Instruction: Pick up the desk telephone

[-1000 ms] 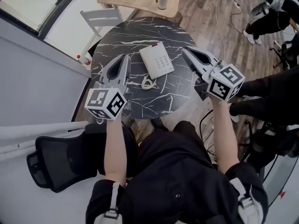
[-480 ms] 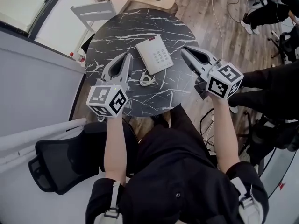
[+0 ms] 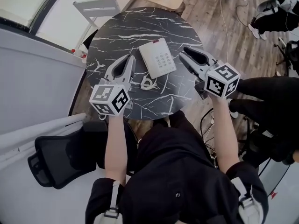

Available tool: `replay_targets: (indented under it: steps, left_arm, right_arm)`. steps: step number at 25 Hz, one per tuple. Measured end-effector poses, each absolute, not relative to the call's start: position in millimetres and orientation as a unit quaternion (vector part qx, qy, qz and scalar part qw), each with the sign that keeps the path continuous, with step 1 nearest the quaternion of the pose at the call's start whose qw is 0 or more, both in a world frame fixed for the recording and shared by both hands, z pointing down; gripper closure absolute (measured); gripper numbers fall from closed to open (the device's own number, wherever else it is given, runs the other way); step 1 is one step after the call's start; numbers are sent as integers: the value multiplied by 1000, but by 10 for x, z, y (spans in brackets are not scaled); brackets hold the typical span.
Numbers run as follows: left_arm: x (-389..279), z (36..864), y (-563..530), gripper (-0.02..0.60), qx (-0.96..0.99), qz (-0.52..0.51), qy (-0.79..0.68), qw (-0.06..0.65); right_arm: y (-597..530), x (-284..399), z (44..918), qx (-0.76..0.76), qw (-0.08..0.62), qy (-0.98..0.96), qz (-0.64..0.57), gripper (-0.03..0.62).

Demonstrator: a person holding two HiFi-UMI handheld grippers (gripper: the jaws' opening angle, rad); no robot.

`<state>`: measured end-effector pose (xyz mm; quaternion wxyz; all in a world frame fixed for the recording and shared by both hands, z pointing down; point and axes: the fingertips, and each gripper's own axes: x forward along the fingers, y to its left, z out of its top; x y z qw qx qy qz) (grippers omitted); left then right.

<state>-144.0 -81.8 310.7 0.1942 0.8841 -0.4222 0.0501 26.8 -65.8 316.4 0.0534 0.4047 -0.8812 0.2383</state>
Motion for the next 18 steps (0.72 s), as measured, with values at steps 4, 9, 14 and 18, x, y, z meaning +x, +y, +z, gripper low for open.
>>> replay_targets:
  steps: [4,9,14,18]
  left_arm:
    - [-1418,3281,-924,564,875,57,-432,213]
    - [-1374,3531,-1067,563,860,66,-440,249]
    - [-1366,3859,-1147,563,838,73,-456,289]
    - [-1382,4141,-1196,562,818,84,-472,317]
  right_arm:
    - [-835,292,3391,388,70,-883,256,442]
    - [-1091,310,3690,363,94,-884,280,422]
    - [-1279,290,4024,330,122,-885,305,411]
    - [-1393,280,4308,306,155,-885,315,384]
